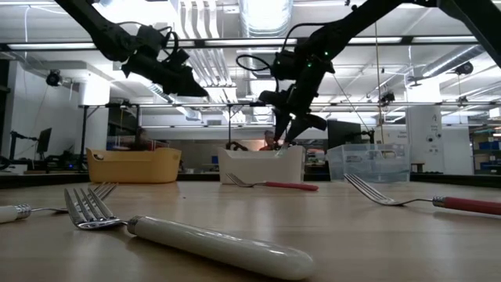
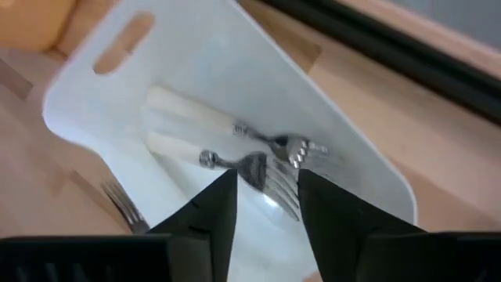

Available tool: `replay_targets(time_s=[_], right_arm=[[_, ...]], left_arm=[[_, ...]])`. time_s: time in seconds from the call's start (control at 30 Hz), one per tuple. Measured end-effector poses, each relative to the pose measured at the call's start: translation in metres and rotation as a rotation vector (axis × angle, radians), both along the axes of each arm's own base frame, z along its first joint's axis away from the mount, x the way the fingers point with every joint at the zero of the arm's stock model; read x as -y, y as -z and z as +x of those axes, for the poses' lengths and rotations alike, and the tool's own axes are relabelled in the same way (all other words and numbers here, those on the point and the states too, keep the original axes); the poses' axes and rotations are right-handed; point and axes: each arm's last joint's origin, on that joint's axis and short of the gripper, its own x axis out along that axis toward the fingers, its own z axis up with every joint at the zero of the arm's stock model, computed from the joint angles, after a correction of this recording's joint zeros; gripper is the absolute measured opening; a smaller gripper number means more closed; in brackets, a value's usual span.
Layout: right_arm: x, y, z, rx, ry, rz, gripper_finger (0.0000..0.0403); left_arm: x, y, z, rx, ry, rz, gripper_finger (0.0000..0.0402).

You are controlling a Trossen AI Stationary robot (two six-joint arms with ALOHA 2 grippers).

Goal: Sort silverware by color (type)
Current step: Put the white fork into the white bin, then put the pink fork into the yellow bin

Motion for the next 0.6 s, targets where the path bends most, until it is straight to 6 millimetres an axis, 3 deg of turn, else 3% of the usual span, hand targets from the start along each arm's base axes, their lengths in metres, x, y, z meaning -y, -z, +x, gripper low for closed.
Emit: replay_targets(time_s=[0.33, 0.6], right_arm=[[-0.004, -0.001, -0.006, -0.066, -0.08, -0.01, 0.0147], [-0.016, -0.026, -0.011, -0.038, -0.149, -0.067, 0.0136]], left_arm=[[0.002, 0.004, 0.0, 0.007, -0.012, -0.086, 0.0146], [0.015, 0.017, 0.009, -0.041, 0.015, -0.259, 0.0146]])
